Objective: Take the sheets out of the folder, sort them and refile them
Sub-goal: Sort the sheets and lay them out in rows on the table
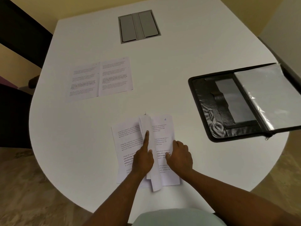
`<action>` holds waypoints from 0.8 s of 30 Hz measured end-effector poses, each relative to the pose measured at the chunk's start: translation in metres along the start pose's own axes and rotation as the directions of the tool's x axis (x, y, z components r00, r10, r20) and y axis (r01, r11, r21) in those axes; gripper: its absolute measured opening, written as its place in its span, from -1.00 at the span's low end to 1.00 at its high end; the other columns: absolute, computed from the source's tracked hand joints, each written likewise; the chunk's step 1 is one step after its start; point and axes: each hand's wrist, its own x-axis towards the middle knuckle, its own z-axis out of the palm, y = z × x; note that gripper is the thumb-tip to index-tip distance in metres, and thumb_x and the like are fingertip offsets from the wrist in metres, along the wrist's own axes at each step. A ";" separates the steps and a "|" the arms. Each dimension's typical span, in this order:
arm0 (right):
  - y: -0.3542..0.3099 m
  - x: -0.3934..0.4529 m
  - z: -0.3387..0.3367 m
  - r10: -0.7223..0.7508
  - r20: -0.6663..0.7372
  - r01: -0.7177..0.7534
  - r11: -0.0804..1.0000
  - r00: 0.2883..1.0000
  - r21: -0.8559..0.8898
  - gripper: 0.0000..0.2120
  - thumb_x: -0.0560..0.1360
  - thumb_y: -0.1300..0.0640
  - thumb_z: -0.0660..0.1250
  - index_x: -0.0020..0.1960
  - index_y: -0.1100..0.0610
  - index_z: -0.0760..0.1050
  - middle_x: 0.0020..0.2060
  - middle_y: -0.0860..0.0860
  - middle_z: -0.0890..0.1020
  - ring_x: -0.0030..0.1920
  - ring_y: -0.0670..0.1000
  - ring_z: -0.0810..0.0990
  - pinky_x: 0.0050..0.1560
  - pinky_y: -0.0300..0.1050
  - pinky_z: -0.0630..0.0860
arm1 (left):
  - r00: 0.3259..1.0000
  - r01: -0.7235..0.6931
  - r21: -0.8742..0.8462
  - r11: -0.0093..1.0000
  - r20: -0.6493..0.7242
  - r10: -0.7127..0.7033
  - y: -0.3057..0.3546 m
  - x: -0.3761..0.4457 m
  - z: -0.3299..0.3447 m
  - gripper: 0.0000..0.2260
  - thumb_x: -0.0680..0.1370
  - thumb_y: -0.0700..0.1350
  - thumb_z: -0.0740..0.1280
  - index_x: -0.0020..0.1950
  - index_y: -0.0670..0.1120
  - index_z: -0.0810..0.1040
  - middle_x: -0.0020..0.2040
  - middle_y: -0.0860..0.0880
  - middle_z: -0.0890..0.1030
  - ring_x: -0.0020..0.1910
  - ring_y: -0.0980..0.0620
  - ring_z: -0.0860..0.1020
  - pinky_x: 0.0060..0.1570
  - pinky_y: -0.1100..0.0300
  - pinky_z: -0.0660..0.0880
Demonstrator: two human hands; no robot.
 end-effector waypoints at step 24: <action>0.001 0.000 0.003 -0.065 0.094 0.009 0.863 0.994 0.506 -0.69 0.59 0.03 0.30 0.28 0.13 0.47 0.15 0.03 0.62 0.08 0.01 0.63 0.12 -0.20 0.53 | 0.947 0.289 -0.251 0.924 -0.064 -0.314 0.013 0.019 0.006 -0.82 0.54 -0.05 0.39 -0.12 -0.17 0.62 -0.14 -0.06 0.63 -0.06 -0.04 0.59 -0.10 0.26 0.40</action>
